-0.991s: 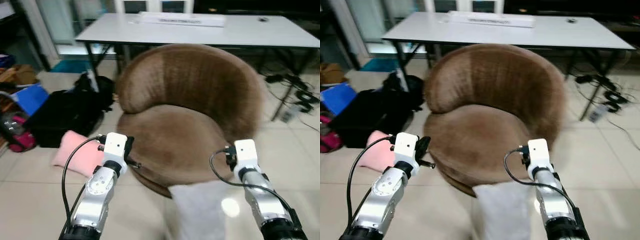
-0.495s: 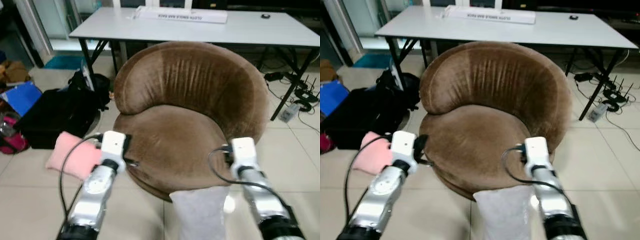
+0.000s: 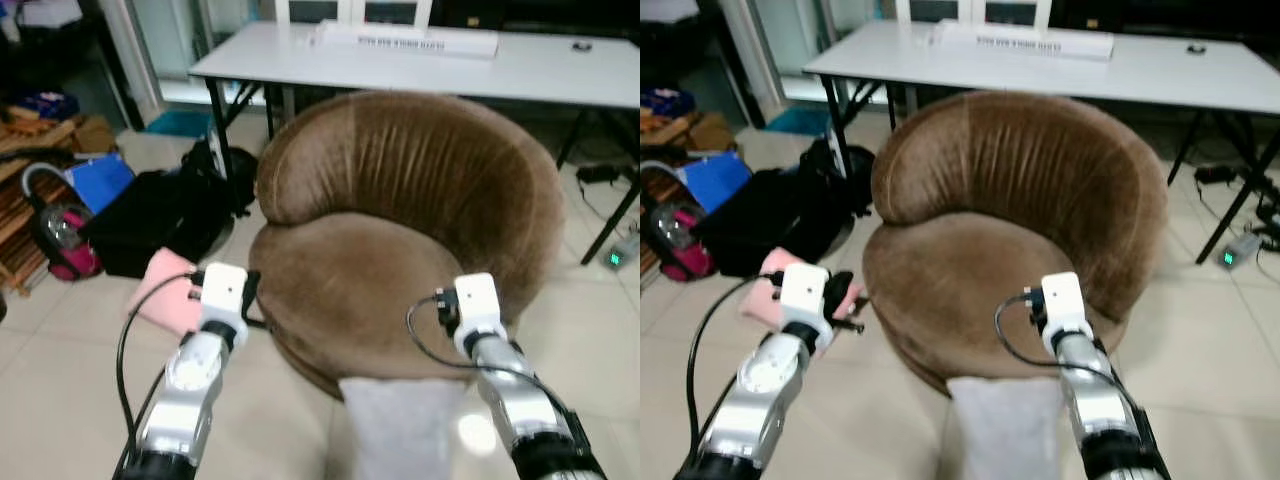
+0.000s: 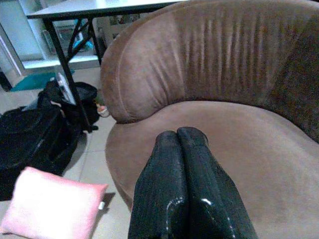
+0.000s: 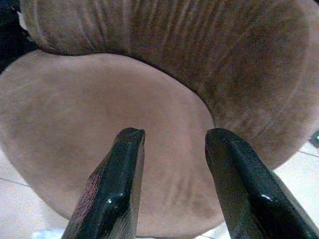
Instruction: Move the pillow to the sofa from floor
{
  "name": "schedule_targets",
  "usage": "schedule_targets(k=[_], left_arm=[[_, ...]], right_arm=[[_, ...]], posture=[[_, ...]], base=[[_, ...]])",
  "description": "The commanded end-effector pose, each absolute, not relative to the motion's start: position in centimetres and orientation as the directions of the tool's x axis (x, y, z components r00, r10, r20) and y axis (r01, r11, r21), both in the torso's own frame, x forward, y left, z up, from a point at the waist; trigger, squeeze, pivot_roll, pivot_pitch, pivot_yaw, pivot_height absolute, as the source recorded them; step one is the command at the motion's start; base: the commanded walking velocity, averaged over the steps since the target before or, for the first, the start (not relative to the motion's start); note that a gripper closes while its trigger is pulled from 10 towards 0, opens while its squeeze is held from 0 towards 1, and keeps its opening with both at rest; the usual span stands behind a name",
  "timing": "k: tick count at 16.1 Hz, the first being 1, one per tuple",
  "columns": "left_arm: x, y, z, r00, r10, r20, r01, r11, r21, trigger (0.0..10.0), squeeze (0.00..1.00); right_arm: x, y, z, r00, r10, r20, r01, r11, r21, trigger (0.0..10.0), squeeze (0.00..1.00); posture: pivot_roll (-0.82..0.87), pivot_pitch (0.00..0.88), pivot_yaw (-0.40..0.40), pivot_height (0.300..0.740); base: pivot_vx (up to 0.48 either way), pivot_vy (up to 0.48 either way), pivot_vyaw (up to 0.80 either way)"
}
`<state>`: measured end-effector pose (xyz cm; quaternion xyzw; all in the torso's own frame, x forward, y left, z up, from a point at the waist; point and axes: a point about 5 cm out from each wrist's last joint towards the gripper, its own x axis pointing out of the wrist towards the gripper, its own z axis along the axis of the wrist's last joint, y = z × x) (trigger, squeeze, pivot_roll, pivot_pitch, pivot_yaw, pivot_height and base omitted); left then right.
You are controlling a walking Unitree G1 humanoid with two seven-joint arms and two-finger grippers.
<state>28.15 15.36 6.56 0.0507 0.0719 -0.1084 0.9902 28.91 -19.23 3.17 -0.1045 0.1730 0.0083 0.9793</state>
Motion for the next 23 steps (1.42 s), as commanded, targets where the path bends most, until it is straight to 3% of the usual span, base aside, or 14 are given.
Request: schedule_targets(k=[1, 5, 8, 23], left_arm=[[28.17, 15.69, 6.60, 0.967, -0.199, -0.159, 0.217, 0.971, 0.103, 10.0, 0.00], [28.19, 15.72, 6.47, 0.965, -0.201, -0.171, 0.217, 0.973, 0.080, 10.0, 0.00], [28.19, 15.90, 6.41, 0.965, -0.193, -0.175, 0.205, 0.977, 0.054, 10.0, 0.00], [27.95, 15.95, 6.13, 0.962, -0.197, -0.190, 0.214, 0.974, 0.073, 10.0, 0.00]], right_arm=[[28.91, -19.27, 3.13, 0.939, -0.026, -0.344, -0.042, 0.981, -0.190, 10.0, 0.00], [28.89, -19.21, 3.06, 0.937, -0.029, -0.347, -0.040, 0.981, -0.189, 10.0, 0.00], [28.91, -19.24, 3.04, 0.937, -0.034, -0.349, -0.034, 0.982, -0.187, 10.0, 0.00], [28.81, -19.39, 2.88, 0.930, -0.045, -0.364, -0.021, 0.984, -0.176, 10.0, 0.00]], posture=[[0.02, 0.000, 0.025, 0.740], [0.02, 0.000, 0.027, 0.740], [0.02, 0.000, 0.028, 0.740], [0.02, 0.000, 0.026, 0.731]], base=[[0.000, -0.480, 0.00], [0.000, -0.240, 0.00], [0.000, 0.480, 0.00], [0.000, 0.000, 0.00]])
